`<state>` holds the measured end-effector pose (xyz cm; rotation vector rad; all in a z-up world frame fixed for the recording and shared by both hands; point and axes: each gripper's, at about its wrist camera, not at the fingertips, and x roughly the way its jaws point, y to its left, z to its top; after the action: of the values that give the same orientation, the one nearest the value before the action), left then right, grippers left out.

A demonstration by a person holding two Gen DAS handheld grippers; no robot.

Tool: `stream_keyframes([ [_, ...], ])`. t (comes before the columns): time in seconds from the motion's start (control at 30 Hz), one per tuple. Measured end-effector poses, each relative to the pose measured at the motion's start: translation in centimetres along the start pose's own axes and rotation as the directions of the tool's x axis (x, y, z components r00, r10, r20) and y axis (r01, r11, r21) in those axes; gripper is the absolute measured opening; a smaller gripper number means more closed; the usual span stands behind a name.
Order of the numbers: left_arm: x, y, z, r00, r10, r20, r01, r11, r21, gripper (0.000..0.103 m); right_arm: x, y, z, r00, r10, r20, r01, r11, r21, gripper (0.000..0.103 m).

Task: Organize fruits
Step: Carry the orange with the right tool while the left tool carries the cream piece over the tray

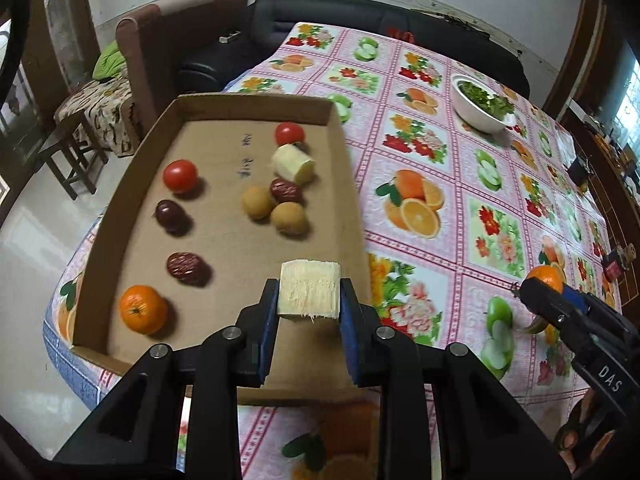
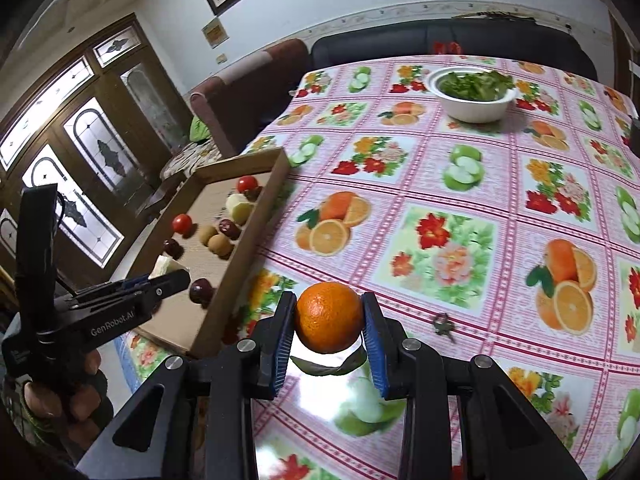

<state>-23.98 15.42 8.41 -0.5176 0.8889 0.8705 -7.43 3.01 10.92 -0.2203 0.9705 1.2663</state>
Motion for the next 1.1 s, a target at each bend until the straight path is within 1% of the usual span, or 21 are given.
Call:
stream_keyframes([
  [0.63,0.0,4.4,-1.1,0.999,0.028,-0.025,-0.029,0.998,-0.050,0.026,2.2,5.3,1.2,0.995,0.088,-0.037,-0.091,0.993,-0.081,0.033],
  [0.9,0.6,5.7,-1.2,0.999,0.025,-0.040,-0.028,0.997,-0.072,0.026,3.1,6.8,1.4,0.993,0.104,-0.055,-0.109,0.988,-0.107,0.033],
  [1.1,0.7,6.5,-0.5,0.999,0.025,-0.030,-0.028,0.995,-0.092,0.026,3.7,7.6,1.4,0.991,0.112,-0.070,-0.120,0.985,-0.121,0.033],
])
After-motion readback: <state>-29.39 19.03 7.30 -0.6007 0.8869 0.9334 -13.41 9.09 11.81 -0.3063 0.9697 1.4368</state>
